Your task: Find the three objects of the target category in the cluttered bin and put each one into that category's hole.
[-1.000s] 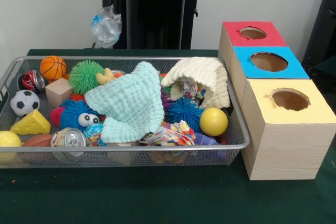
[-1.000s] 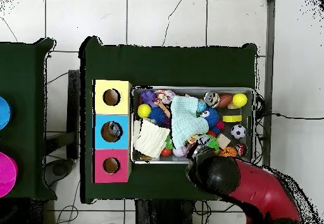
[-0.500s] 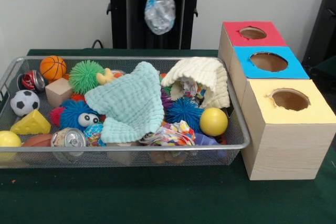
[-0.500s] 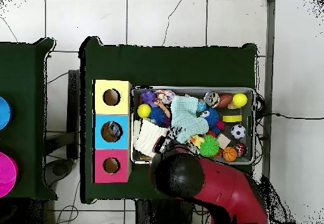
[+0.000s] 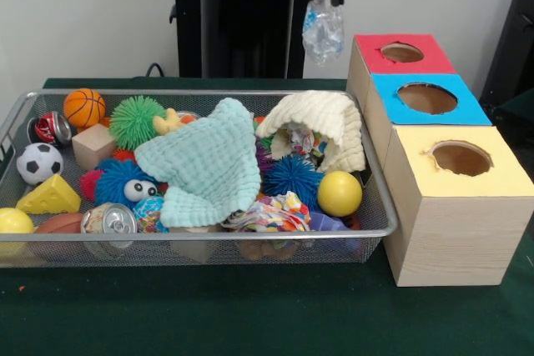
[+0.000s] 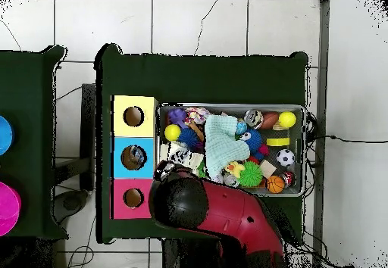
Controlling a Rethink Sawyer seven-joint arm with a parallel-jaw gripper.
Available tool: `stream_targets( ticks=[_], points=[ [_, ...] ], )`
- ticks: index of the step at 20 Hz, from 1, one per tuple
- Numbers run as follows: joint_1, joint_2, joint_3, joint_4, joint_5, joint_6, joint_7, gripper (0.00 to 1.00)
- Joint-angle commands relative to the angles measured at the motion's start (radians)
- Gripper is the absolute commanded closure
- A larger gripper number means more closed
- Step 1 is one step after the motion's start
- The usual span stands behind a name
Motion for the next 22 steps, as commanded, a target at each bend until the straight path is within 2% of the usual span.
stream_targets(
  ticks=[1,8,14,22],
  points=[
    [0.05,0.109,-0.044,0.096,0.055,-0.104,0.301,1.0],
    [0.157,0.174,-0.092,0.091,0.113,-0.145,0.375,1.0],
    [0.221,0.17,-0.116,0.093,0.194,-0.098,0.398,1.0],
    [0.286,0.156,-0.136,0.093,0.242,-0.079,0.434,1.0]
  ],
)
